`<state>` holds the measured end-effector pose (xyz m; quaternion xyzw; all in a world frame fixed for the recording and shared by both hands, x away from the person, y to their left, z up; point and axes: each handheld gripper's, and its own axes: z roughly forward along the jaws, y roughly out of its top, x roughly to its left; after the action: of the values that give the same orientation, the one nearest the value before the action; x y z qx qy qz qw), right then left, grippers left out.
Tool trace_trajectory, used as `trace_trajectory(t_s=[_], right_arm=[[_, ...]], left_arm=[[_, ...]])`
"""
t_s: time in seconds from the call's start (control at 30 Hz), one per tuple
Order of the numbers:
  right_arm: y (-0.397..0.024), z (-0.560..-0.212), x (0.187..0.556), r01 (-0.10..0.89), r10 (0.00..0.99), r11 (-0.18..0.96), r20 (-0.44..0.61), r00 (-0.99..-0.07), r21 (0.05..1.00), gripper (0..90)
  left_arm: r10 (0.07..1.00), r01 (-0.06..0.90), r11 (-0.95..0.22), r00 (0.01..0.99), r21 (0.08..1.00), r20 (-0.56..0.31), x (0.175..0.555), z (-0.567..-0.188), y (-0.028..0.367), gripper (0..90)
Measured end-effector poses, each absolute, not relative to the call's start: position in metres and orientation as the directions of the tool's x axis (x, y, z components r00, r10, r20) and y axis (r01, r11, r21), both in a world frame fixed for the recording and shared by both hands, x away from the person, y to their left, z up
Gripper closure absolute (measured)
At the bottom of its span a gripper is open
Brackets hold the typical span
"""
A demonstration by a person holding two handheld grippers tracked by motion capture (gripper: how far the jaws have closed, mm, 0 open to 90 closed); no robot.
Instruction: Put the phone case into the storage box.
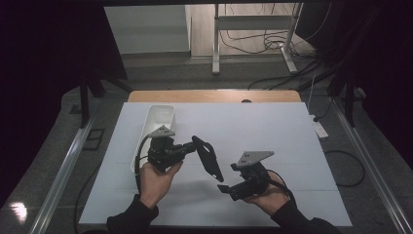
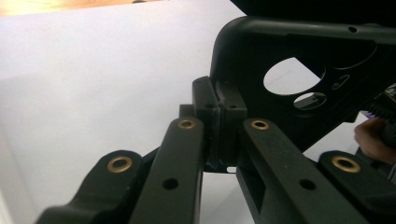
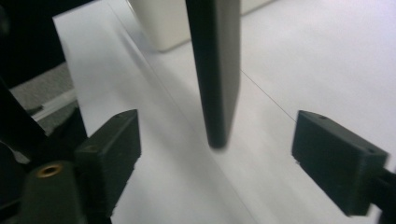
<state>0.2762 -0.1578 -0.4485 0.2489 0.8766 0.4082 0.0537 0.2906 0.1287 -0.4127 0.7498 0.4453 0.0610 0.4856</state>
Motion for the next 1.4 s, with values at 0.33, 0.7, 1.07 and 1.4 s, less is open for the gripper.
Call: trace_trajectory(t_s=[0.33, 0.7, 1.07, 1.4], right_arm=[[-0.187, -0.45, 0.278, 0.43, 0.546, 0.567, 0.069, -0.835, 0.703, 0.0], [-0.213, -0.451, 0.275, 0.451, 0.61, 0.571, 0.013, -0.792, 0.686, 0.0], [-0.236, -0.452, 0.265, 0.478, 0.652, 0.561, -0.005, -0.759, 0.676, 0.0], [-0.248, -0.449, 0.259, 0.488, 0.677, 0.538, -0.008, -0.736, 0.688, 0.0]], left_arm=[[0.758, 0.585, -0.1, 0.569, 0.805, -0.319, 0.294, -0.406, 0.15, 88.6], [0.773, 0.572, -0.092, 0.557, 0.815, -0.304, 0.297, -0.403, 0.164, 88.6], [0.781, 0.562, -0.073, 0.545, 0.824, -0.303, 0.301, -0.398, 0.173, 88.7], [0.79, 0.551, -0.054, 0.534, 0.833, -0.302, 0.306, -0.39, 0.18, 88.7]])
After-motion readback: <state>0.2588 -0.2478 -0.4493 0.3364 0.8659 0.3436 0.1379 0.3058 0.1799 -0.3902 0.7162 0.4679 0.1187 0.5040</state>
